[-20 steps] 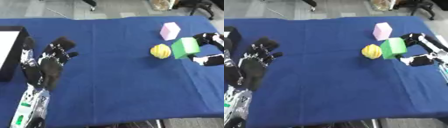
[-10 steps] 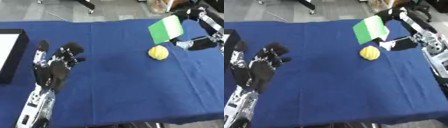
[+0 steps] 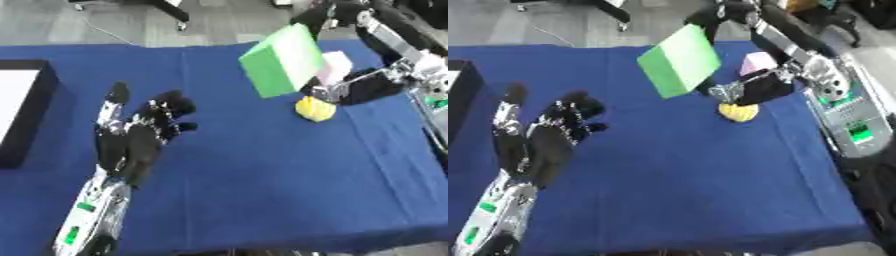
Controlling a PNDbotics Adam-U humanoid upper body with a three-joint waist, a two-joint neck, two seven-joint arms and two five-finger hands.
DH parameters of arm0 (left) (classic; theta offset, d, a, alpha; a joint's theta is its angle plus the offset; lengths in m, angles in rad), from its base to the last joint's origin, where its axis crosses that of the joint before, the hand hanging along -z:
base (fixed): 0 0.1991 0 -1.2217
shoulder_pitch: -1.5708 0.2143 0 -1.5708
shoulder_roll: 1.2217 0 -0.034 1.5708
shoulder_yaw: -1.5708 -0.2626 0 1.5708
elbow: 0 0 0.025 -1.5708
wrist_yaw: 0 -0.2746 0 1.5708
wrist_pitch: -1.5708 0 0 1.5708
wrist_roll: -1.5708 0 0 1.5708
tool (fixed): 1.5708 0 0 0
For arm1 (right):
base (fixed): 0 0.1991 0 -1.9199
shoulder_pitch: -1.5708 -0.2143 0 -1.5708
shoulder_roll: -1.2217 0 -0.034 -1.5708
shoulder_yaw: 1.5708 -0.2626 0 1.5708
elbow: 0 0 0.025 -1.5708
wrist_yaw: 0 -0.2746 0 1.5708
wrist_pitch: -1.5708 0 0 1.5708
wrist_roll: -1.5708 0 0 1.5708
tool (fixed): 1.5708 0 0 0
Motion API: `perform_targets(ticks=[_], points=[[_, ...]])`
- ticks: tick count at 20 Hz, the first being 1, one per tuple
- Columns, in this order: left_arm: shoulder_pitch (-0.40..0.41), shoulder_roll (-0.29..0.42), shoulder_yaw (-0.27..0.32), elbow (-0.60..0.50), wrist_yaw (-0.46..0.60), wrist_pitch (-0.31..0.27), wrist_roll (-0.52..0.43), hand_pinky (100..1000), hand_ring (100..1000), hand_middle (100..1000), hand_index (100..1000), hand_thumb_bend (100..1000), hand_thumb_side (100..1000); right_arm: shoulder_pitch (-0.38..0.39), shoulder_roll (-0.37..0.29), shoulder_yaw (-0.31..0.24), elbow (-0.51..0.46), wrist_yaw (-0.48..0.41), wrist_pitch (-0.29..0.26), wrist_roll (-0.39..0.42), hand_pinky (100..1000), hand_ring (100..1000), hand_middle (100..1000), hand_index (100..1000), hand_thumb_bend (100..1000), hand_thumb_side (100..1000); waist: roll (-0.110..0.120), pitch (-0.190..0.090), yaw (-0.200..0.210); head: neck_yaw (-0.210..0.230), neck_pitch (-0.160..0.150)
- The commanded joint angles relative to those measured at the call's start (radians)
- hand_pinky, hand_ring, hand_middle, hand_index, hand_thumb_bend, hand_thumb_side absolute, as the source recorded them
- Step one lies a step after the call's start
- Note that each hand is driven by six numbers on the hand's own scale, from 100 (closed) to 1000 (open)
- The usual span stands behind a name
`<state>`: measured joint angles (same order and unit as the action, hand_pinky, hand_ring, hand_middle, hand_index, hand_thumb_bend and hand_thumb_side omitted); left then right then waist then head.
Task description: Pick up the objects with one hand, pass them to the other hand, and then place them into the box on the other side of the table.
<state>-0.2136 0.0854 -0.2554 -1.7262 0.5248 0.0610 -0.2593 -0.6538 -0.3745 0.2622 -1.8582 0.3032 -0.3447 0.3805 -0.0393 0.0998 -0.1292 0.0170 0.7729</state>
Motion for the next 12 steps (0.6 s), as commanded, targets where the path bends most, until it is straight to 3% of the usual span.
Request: perform_targets(ticks=[1,7,12], points=[[-0.025,-0.009,-0.023,0.004,0.051,0.017,-0.005,786,844,728,851,484,1000,-0.024,0.017,0.011,-0.086,0.026,0.042,0.04,752,740,460,416,163,100,-0.001,-0.015,-0.002,0.0,-0.003],[-0.046,-0.018,-0.052,0.037,0.141,0.047,-0.002,790,842,730,853,518,1000,-0.032,0.065,0.032,-0.119,0.105,0.063,0.098,749,734,458,418,151,100,-0.002,-0.014,-0.005,0.0,-0.003],[-0.057,-0.021,-0.064,0.067,0.166,0.064,0.01,790,845,734,853,524,1000,-0.043,0.093,0.045,-0.127,0.12,0.063,0.104,747,732,456,418,152,100,-0.003,-0.016,-0.008,0.0,-0.003]])
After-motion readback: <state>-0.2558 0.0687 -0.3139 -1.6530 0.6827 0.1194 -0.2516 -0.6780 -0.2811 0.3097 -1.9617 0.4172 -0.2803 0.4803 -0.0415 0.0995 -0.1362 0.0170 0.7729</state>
